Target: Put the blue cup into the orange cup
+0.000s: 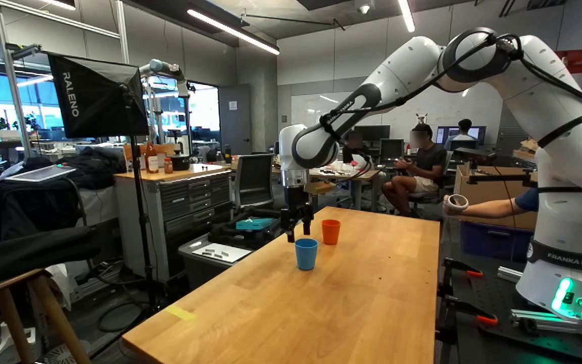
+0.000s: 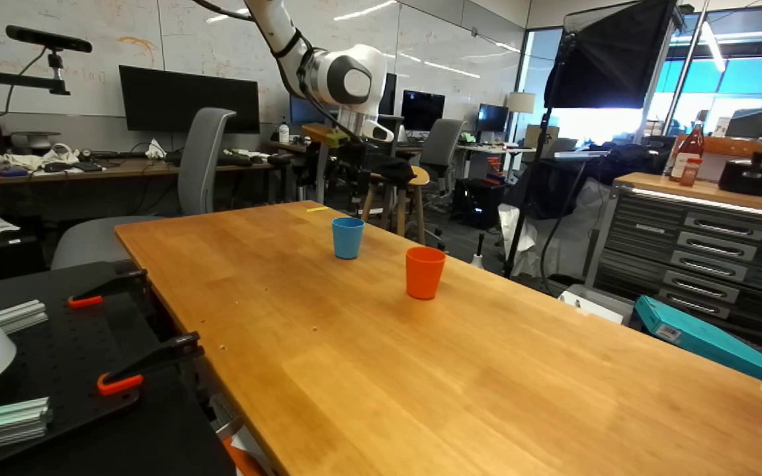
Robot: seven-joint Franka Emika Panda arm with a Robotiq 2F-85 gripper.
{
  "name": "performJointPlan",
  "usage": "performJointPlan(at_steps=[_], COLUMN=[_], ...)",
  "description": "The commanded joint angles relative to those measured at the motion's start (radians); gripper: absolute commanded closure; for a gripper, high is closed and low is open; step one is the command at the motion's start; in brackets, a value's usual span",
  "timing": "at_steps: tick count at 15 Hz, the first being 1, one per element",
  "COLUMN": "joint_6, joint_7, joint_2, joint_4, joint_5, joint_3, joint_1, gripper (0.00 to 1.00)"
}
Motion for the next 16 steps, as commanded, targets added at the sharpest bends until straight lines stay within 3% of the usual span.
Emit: performJointPlan(at_steps=[1,3,4,6,14,16], joint_6=[0.075,0.117,0.135,0.167,0.193,0.186], joint_7=[-0.007,-0.012,-0.015,-0.020,-0.026,-0.022], joint_2=[0.043,0.059,0.065,0.071,0.083,0.088], joint_4=[0.003,-0.007,-0.013,-0.021,0.015,0.028], joint_5=[0.012,0.015,0.021,0.031,0.049,0.049], joint_3=[0.002,0.004,0.008,0.013,0.009,0.004], joint_1=[-0.002,-0.003,-0.007,-0.011,-0.029,-0.038], gripper=[0.00,0.00,0.25,0.32,0.95,1.00])
